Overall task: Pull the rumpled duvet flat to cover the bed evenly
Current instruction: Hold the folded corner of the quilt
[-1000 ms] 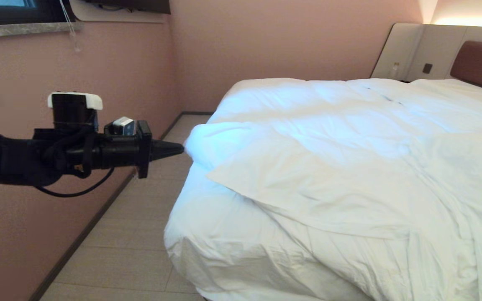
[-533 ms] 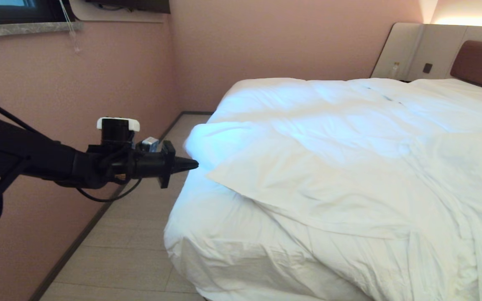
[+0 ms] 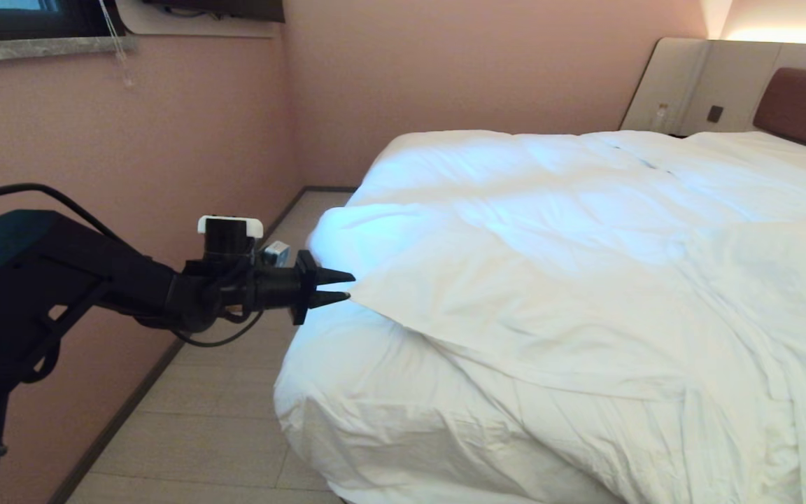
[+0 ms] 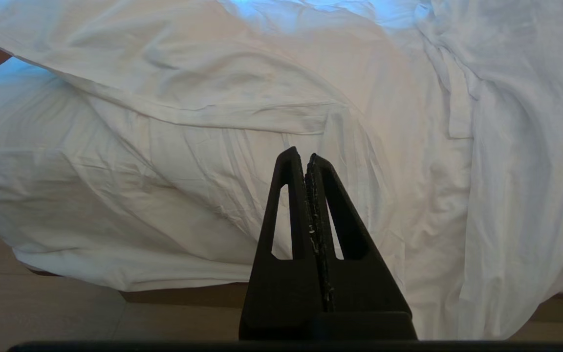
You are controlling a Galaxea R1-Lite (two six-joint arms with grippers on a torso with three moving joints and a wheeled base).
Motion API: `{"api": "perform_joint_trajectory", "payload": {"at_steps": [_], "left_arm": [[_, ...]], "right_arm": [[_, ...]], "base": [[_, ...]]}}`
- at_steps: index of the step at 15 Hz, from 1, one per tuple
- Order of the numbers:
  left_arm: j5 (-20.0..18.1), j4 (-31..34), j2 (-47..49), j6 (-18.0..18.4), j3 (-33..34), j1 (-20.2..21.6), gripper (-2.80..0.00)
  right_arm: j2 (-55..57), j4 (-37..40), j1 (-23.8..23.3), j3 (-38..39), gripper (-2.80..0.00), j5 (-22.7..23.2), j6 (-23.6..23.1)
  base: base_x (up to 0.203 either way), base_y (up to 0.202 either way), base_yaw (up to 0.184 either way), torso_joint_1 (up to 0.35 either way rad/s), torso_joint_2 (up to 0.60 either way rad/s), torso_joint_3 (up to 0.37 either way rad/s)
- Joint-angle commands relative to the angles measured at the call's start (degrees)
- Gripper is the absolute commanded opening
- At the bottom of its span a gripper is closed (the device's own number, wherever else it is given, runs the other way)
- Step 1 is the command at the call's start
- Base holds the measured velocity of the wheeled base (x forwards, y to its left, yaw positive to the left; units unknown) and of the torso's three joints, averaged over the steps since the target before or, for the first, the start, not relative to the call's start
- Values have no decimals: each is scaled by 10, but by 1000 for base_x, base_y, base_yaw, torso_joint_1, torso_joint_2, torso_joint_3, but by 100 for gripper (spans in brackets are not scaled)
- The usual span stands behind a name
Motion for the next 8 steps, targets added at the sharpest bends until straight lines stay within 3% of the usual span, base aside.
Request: {"api": "perform_joint_trajectory", "payload": {"at_steps": [1,4,8], "left_arm": [[0,-2,1,-4,4,0,0],[27,3,3,-3,10,1,0],[29,14,4,-8,-1,-6,0]], "right_arm": [[0,0,0,0,-280,0,0],[0,0,0,0,-280,0,0],[0,0,0,0,-280,0,0]], "base": [[0,0,0,0,0,0],[0,0,0,0,0,0],[0,0,0,0,0,0]]}}
